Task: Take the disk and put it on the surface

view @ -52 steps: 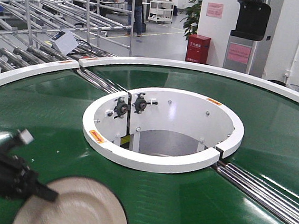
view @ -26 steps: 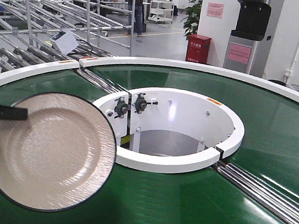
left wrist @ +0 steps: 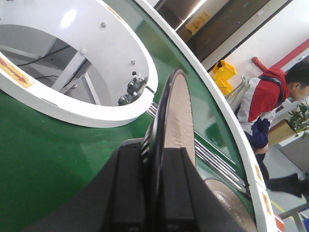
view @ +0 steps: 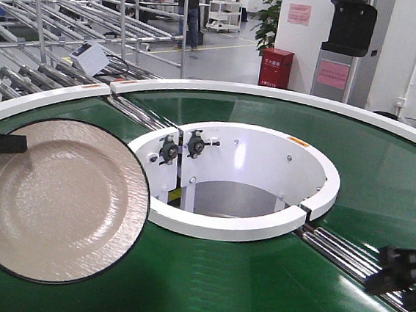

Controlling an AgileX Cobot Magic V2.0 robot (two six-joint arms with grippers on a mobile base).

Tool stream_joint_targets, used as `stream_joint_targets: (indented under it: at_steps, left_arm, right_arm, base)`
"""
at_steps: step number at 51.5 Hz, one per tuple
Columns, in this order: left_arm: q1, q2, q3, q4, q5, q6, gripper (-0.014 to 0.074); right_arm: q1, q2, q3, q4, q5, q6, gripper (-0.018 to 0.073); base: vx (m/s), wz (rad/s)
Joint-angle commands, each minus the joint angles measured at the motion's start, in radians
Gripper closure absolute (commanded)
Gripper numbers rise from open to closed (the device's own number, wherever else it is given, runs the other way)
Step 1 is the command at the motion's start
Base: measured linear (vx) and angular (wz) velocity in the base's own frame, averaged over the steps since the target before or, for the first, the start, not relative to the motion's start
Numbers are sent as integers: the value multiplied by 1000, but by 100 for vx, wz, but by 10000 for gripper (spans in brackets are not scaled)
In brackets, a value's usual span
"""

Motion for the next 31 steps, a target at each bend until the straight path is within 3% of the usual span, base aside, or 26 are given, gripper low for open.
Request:
stream_joint_targets:
  at_steps: [1, 4, 10, 31]
  left_arm:
    - [-2, -55, -34, -140, 39, -18, 604]
    - [-2, -55, -34, -141, 39, -18, 604]
    - [-2, -55, -34, -141, 39, -18, 604]
    - [-2, -51, -34, -87, 27, -18, 604]
  right_arm:
    - [-154, 13, -48, 89, 53, -88, 129]
    - [-244, 45, -48, 85, 73, -120, 129]
    - [-341, 115, -48, 122, 35, -139, 129]
    - [-351, 345, -48, 191, 61, -332, 129]
  base:
    - [0, 0]
    - [0, 0]
    - [0, 0]
    - [0, 0]
